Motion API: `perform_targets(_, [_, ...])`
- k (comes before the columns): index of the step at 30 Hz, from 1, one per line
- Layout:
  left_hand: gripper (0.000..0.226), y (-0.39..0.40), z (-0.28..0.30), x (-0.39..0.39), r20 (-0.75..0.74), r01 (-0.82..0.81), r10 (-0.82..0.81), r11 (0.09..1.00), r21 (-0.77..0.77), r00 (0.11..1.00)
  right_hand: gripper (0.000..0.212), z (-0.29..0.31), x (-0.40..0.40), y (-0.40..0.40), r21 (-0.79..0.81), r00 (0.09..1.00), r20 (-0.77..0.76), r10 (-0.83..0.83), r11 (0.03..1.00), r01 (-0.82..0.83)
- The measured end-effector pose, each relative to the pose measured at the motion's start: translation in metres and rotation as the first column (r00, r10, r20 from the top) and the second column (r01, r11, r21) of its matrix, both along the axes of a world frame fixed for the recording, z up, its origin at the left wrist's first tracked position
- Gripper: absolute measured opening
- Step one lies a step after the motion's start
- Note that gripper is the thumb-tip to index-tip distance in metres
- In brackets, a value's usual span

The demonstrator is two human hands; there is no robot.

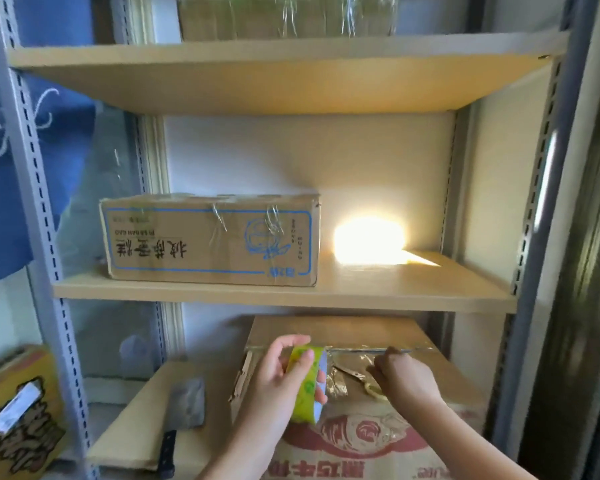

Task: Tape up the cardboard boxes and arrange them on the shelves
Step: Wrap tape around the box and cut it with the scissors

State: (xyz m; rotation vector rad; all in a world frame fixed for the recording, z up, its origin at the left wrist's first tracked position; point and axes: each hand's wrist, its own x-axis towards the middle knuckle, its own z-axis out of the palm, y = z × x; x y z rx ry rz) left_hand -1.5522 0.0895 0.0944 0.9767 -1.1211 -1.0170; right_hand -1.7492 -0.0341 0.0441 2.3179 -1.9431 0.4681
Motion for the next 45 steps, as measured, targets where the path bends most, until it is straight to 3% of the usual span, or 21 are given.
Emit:
perform_targets(2, [0.017, -0.001, 0.014, -0.007, -0.016, 0.032, -0.032, 0.999, -0.019, 0.999, 0.04, 0.027, 0.008, 0.023, -0.119, 0.951, 0.285, 0.121, 0.989, -0.09])
perform_targets(4, [0.021, -0.002, 0.027, -0.016, 0.03, 0.063, -0.062, 0.997, -0.036, 0.998, 0.035, 0.06, 0.018, 0.049, -0.141, 0.695, 0.659, 0.287, 0.955, -0.261])
perform_targets(5, [0.022, -0.004, 0.03, -0.02, 0.058, 0.063, -0.061, 0.997, -0.035, 0.996, 0.031, 0.075, 0.021, 0.057, -0.122, 0.588, 0.745, 0.315, 0.931, -0.344])
perform_targets(6, [0.023, -0.006, 0.032, -0.026, 0.083, 0.058, -0.055, 0.998, -0.028, 0.995, 0.026, 0.088, 0.021, 0.061, -0.115, 0.561, 0.76, 0.328, 0.917, -0.381])
perform_targets(9, [0.024, -0.016, 0.032, -0.047, 0.183, 0.039, -0.043, 0.999, 0.025, 0.982, 0.015, 0.112, 0.013, 0.059, -0.177, 0.665, 0.668, 0.334, 0.939, -0.294])
perform_targets(12, [0.023, -0.025, 0.034, -0.066, 0.161, 0.064, -0.073, 0.996, 0.058, 0.984, 0.015, 0.119, -0.001, 0.05, -0.188, 0.687, 0.668, 0.284, 0.959, -0.214])
perform_targets(14, [0.02, -0.03, 0.039, -0.078, 0.134, 0.103, -0.115, 0.99, 0.095, 0.984, 0.011, 0.123, -0.009, 0.046, -0.097, 0.668, 0.718, 0.197, 0.978, -0.185])
perform_targets(17, [0.027, -0.036, 0.042, -0.09, 0.165, 0.122, -0.139, 0.987, 0.107, 0.976, 0.035, 0.131, -0.016, 0.039, 0.119, 0.726, 0.682, 0.087, 0.967, -0.227])
perform_targets(20, [0.029, -0.04, 0.043, -0.094, 0.156, 0.156, -0.169, 0.984, 0.091, 0.973, 0.035, 0.14, -0.024, 0.034, 0.141, 0.771, 0.623, 0.131, 0.951, -0.275])
perform_targets(25, [0.034, -0.039, 0.041, -0.09, 0.171, 0.277, -0.281, 0.96, 0.051, 0.944, 0.024, 0.153, -0.041, 0.035, 0.181, 0.701, 0.687, 0.192, 0.889, -0.421])
perform_targets(31, [0.034, -0.027, 0.044, -0.08, 0.198, 0.386, -0.374, 0.922, -0.029, 0.906, 0.026, 0.161, -0.064, 0.034, 0.304, 0.594, 0.783, 0.187, 0.717, -0.627])
perform_targets(35, [0.04, -0.025, 0.046, -0.074, 0.177, 0.427, -0.415, 0.904, -0.03, 0.892, 0.009, 0.161, -0.067, 0.033, 0.259, 0.583, 0.779, 0.229, 0.729, -0.633])
perform_targets(39, [0.04, -0.026, 0.049, -0.072, 0.167, 0.432, -0.42, 0.901, -0.039, 0.892, 0.014, 0.161, -0.063, 0.031, 0.144, 0.558, 0.771, 0.308, 0.768, -0.623])
perform_targets(41, [0.036, -0.028, 0.049, -0.074, 0.157, 0.406, -0.398, 0.914, -0.017, 0.904, 0.01, 0.165, -0.061, 0.032, 0.11, 0.658, 0.662, 0.359, 0.822, -0.559])
perform_targets(43, [0.03, -0.032, 0.044, -0.078, 0.146, 0.364, -0.369, 0.929, 0.061, 0.918, 0.013, 0.171, -0.056, 0.036, 0.073, 0.812, 0.411, 0.413, 0.874, -0.481])
perform_targets(45, [0.029, -0.036, 0.039, -0.082, 0.094, 0.35, -0.367, 0.922, 0.164, 0.925, 0.015, 0.175, -0.049, 0.039, 0.068, 0.898, 0.132, 0.42, 0.9, -0.43])
